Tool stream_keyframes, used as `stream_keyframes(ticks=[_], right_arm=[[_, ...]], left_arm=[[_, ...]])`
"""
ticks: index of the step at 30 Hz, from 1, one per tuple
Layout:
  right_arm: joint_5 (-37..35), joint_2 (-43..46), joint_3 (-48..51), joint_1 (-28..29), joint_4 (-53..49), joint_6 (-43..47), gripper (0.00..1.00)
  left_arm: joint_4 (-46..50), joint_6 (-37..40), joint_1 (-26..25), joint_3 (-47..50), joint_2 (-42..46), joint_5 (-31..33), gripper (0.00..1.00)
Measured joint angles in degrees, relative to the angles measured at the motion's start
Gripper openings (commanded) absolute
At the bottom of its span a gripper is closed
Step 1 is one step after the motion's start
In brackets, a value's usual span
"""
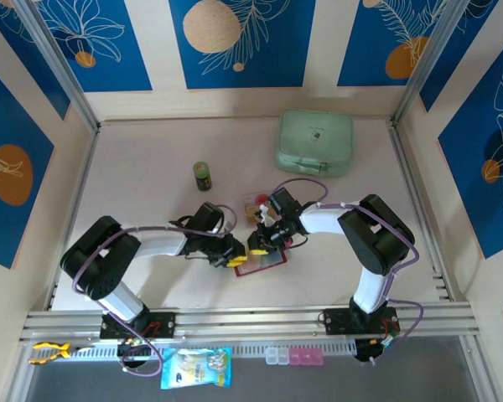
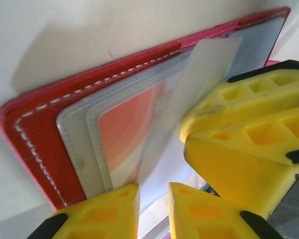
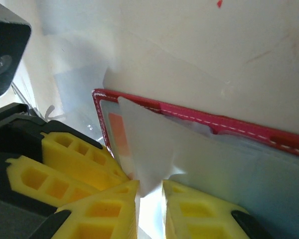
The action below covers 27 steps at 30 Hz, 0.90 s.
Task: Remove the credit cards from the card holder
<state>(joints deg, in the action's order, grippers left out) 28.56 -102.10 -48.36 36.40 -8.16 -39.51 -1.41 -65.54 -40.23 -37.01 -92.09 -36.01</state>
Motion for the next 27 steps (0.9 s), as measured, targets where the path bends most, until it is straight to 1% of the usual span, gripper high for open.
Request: stream_keyframes(ticks=[5,9,17,21,27], right_arm=[[0.0,0.0,0.0,0.0,0.0,0.0,0.19],[0.0,0.0,0.0,0.0,0.1,0.0,0.19],[0.2,0.1,0.3,0.2,0.5,0.0,0.19],[1.0,0.3,0.8,-0.4,0.9,0.5,0.19],[3.1,0.3,0.9,-2.1,0.1,3.5,0.19]], left_arm=[[-1.5,-0.9,-0.2,0.0,-1.0,-1.2,0.21],[-2.0,-1.7,-0.3,0.0,-1.1,-1.4,0.21],[4.0,1.0,-0.5,-1.3,0.8,2.2,0.29],[5.3,1.7,-0.3,-2.4,0.7,2.6,0.3],[5.8,2.6,0.4,-3.9,-0.5,3.0,0.3]])
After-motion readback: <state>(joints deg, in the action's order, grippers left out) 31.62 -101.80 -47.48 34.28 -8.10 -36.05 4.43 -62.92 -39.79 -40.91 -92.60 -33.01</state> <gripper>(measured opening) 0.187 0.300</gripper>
